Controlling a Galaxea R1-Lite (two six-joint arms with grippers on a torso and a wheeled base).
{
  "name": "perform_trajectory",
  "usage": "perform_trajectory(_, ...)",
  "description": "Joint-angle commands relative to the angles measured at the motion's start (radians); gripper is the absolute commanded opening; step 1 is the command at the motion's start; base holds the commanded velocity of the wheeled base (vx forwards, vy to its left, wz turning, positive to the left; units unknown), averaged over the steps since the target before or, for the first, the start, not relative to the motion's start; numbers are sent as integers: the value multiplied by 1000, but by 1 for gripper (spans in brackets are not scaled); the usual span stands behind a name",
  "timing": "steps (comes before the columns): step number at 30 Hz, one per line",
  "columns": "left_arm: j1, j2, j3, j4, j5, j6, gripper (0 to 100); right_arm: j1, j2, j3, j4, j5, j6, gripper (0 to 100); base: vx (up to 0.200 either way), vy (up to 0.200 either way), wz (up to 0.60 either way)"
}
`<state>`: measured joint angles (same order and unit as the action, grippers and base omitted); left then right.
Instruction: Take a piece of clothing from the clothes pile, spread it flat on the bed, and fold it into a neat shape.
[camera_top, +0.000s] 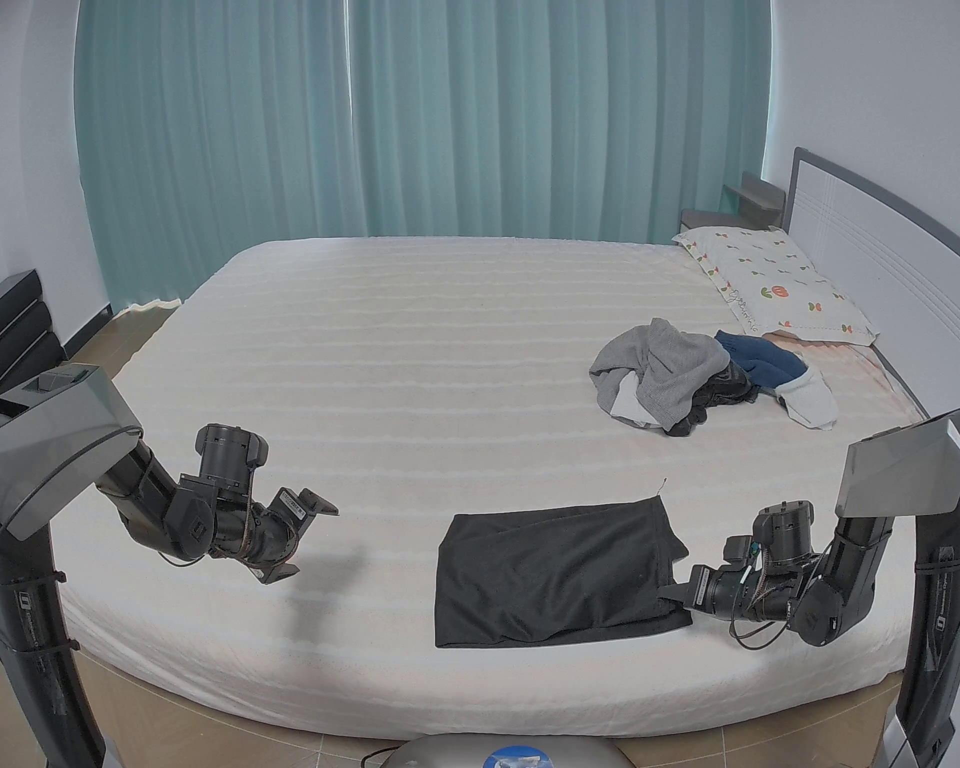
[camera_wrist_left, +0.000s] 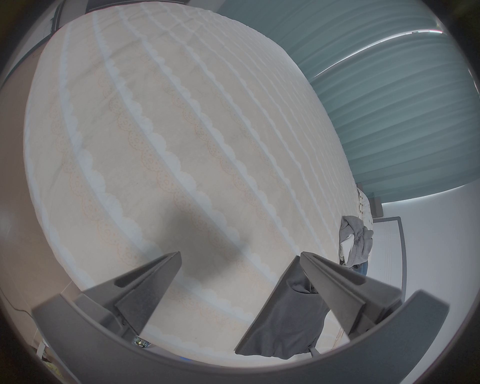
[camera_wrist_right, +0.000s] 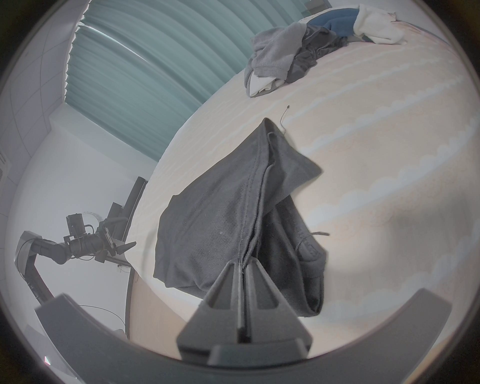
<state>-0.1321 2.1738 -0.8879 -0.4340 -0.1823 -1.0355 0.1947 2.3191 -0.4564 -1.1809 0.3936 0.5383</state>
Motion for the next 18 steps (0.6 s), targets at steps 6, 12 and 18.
perform_trajectory(6, 0, 1, 1, 1, 0, -1, 100, -34, -70, 79, 1, 2, -41, 0, 0, 0, 0)
perform_trajectory(12, 0, 0, 1, 1, 0, -1, 100, -84, -67, 116, 1, 13, -126, 0, 0, 0, 0)
perform_trajectory(18, 0, 0, 1, 1, 0, -1, 100, -93, -60, 117, 0, 13, -153, 0, 0, 0, 0)
